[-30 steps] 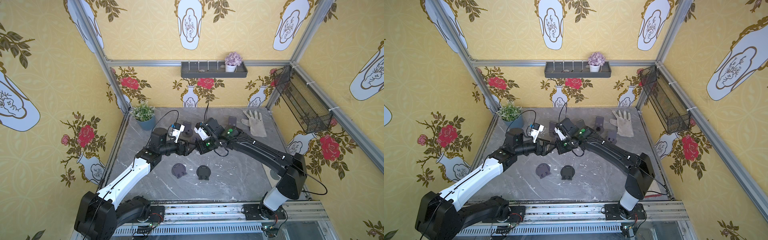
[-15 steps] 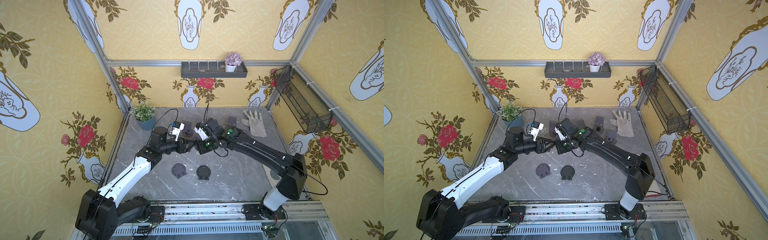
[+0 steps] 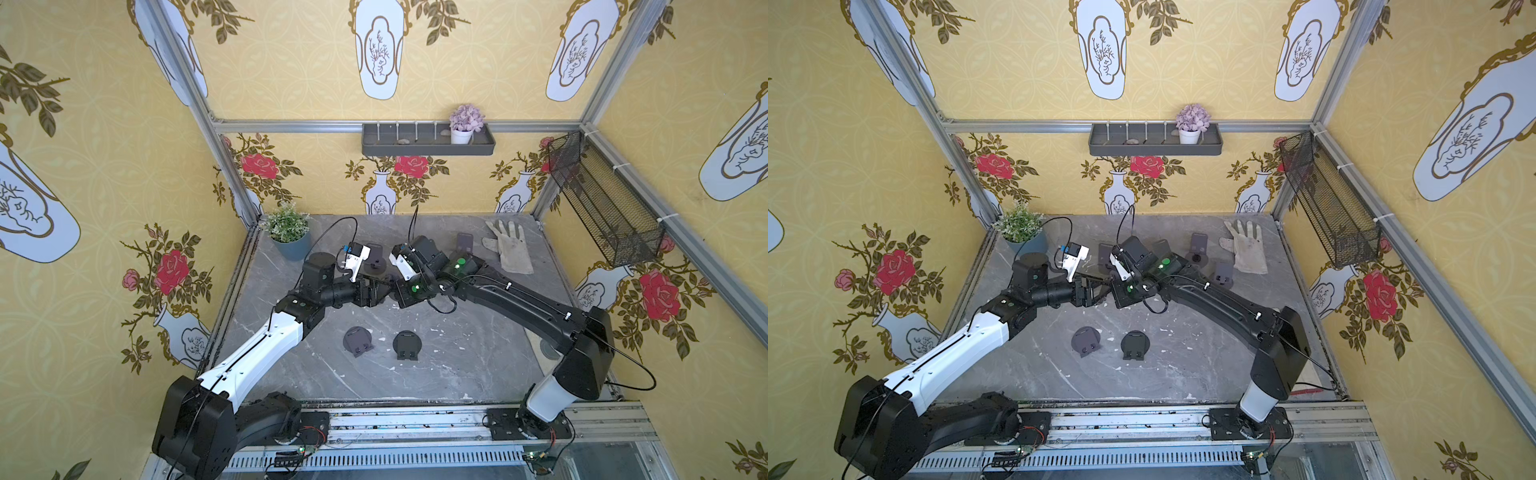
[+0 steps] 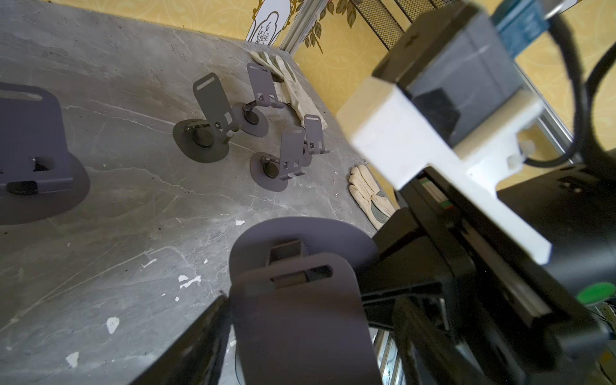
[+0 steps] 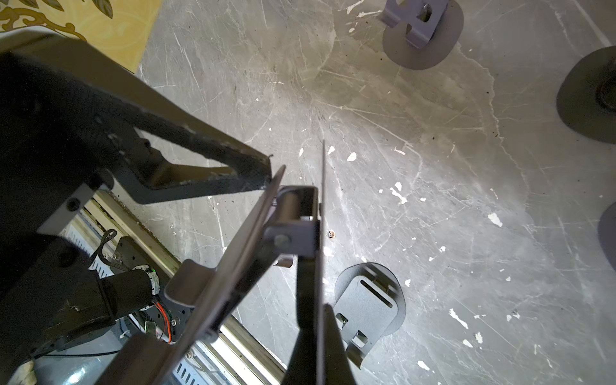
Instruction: Open the phone stand
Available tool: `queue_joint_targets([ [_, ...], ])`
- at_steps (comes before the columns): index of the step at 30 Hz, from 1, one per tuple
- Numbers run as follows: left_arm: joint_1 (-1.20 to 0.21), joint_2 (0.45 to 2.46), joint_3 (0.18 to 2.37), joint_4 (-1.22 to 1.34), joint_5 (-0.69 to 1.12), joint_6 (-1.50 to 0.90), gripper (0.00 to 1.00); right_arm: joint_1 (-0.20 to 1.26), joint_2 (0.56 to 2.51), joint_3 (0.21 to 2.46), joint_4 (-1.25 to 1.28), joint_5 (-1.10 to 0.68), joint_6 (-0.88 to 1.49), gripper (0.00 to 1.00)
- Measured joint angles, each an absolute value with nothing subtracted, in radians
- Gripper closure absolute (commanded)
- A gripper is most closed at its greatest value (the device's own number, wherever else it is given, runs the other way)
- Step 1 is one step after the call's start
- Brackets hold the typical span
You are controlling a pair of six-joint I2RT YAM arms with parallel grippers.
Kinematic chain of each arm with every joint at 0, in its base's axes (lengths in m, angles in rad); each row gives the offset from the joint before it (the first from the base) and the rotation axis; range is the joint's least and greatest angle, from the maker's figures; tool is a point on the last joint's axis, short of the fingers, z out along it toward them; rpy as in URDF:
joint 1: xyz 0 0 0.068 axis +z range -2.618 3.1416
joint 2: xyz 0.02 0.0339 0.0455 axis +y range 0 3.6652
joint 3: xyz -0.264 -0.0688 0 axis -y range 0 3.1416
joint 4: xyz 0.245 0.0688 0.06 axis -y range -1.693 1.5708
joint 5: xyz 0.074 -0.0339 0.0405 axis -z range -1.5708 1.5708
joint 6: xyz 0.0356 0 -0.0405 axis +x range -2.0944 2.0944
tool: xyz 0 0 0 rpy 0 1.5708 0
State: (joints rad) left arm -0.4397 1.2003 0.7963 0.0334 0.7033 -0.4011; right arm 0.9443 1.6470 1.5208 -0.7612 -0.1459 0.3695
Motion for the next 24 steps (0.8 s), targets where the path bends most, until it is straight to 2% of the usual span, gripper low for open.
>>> queue_joint_targets([
  [4,-0.439,1.213,0.788,0.049,0.706,-0.412,0.33,0.944,1.647,1.522,-0.768,-0.146,0.369,1.0],
  [9,-0.439,1.23,0.781,0.093,0.735,-0.439,0.48,0.943,1.647,1.525,-0.787,-0.13,0.369,1.0],
  [14,-0.438,1.236,0.781,0.131,0.76,-0.457,0.53,0.942,1.647,1.525,-0.791,-0.119,0.369,1.0],
  [16,-0.438,1.241,0.778,0.147,0.771,-0.466,0.51,0.942,1.647,1.525,-0.793,-0.115,0.369,1.0],
  [20,-0.437,1.249,0.774,0.172,0.795,-0.48,0.24,0.941,1.647,1.525,-0.797,-0.109,0.369,1.0],
  [24,-0.426,1.252,0.759,0.19,0.82,-0.497,0.22,0.941,1.634,1.514,-0.79,-0.109,0.367,1.0],
])
